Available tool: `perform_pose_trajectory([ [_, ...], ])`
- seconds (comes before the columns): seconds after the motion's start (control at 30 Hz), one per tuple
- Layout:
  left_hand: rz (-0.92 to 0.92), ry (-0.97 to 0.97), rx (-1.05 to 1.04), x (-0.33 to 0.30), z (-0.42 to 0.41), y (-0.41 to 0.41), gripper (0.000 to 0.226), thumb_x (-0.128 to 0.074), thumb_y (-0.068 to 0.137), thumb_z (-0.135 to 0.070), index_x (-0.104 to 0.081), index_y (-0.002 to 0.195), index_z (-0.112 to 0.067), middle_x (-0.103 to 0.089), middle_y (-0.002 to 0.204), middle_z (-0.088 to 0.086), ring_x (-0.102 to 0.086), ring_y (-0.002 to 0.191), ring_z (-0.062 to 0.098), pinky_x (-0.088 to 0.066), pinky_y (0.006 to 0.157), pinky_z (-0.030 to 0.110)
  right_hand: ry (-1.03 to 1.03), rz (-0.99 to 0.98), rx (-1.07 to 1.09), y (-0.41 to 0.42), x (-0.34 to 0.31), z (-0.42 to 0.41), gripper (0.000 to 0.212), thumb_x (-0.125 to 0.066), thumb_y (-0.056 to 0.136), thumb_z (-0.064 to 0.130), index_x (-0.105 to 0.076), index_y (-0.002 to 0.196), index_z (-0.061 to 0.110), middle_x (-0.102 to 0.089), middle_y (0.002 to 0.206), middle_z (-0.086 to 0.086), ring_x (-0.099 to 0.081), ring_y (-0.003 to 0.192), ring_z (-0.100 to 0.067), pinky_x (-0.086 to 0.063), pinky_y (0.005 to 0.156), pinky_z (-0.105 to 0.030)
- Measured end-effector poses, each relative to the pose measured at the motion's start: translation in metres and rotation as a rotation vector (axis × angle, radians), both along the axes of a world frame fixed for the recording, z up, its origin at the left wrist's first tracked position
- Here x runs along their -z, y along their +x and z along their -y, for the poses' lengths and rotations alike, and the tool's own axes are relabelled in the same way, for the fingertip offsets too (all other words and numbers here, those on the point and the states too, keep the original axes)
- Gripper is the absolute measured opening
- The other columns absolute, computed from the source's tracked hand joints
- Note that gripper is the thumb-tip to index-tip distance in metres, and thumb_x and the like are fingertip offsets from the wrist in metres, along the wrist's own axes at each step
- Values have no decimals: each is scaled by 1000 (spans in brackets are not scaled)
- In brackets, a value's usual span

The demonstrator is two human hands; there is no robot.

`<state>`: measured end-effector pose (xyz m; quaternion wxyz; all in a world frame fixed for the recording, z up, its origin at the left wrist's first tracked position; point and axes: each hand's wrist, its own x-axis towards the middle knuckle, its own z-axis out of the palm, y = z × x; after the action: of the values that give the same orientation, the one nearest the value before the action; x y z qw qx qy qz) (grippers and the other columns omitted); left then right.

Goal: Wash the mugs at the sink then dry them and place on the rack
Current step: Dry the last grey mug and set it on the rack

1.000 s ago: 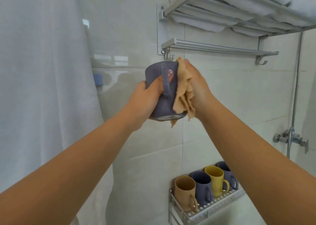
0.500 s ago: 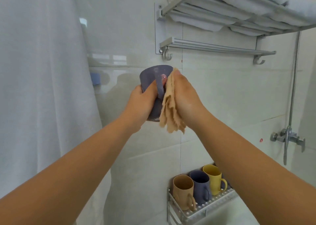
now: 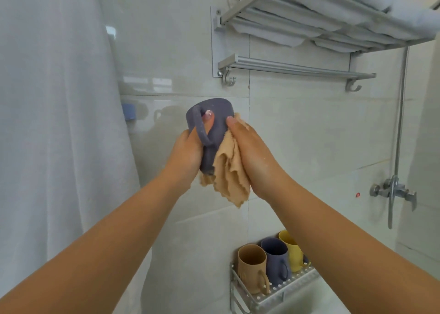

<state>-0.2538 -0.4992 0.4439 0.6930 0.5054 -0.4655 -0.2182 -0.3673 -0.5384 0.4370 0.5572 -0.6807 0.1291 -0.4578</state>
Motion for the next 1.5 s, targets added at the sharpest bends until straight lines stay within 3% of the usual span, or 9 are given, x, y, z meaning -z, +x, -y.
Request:
perform_pose_trajectory([
  [0.1, 133, 42, 112, -2, -11, -1, 65, -43, 82, -57, -60, 102, 3, -62, 51, -3, -62, 50, 9, -48, 53, 24, 12, 73, 43, -1, -5, -1, 34, -38, 101, 39, -62, 101, 16, -70, 91, 0, -66, 86, -11, -49, 81, -25],
  [0.37, 107, -130, 26, 7, -14, -10, 24, -42, 99, -37, -51, 79, -26, -65, 55, -15, -60, 49, -6, -47, 52, 13, 391, 92, -423, -14, -4, 6, 53, -47, 89, 54, -76, 93, 10, -72, 95, -10, -70, 84, -22, -56, 80, -34],
  [0.5, 203, -221, 14, 18, -6, 3, 31, -56, 84, -54, -60, 68, -28, -62, 56, -12, -60, 59, 7, -50, 58, 22, 258, -38, -263, -15, 3, 6, 47, -65, 85, 36, -60, 123, 9, -67, 115, -18, -67, 101, -29, -53, 91, -43],
  [0.67, -18, 182, 205, 15, -17, 15, 30, -66, 85, -42, -68, 103, -18, -73, 102, 3, -68, 90, 23, -56, 80, 36, 262, 39, -97, -16, -1, 10, 23, -64, 87, 24, -64, 104, 10, -69, 93, -15, -67, 84, -28, -54, 83, -44],
  [0.9, 193, -225, -300, 4, -35, -10, 21, -49, 93, -11, -61, 77, -13, -61, 77, 1, -57, 64, 8, -46, 65, 23, -40, 87, 330, -16, -3, 20, 25, -72, 77, 17, -57, 90, 3, -62, 68, -6, -61, 51, -11, -48, 46, -20],
  [1.17, 62, -37, -163, 0, -20, -51, 26, -38, 102, -39, -45, 104, -14, -59, 89, -2, -58, 76, 10, -44, 62, 21, -321, 136, 467, 0, 12, 4, 38, -60, 73, 54, -34, 100, 52, -56, 109, 10, -58, 105, -14, -50, 91, -43],
  [1.3, -20, -28, -73, 5, -13, -38, 49, -37, 95, -59, -40, 123, -19, -64, 116, 5, -64, 92, 15, -49, 69, 31, -457, 138, 461, -3, 11, -2, 33, -42, 77, 62, -35, 109, 55, -48, 111, 22, -51, 113, -12, -44, 99, -42],
  [1.4, -13, -1, 58, 3, -14, -30, 89, -49, 64, -81, -47, 133, -24, -67, 121, 0, -66, 108, 15, -50, 96, 41, -522, 25, 467, -4, 10, -5, 78, -31, 75, 71, -31, 142, 31, -44, 136, 12, -43, 127, -9, -36, 104, -31],
  [1.5, -56, 1, 107, 4, -14, -26, 78, -48, 73, -72, -49, 134, -23, -69, 118, -1, -67, 107, 16, -50, 98, 43, -530, -87, 504, -1, 2, -3, 76, -17, 83, 72, -39, 138, 24, -55, 132, 5, -53, 118, -12, -43, 99, -37],
])
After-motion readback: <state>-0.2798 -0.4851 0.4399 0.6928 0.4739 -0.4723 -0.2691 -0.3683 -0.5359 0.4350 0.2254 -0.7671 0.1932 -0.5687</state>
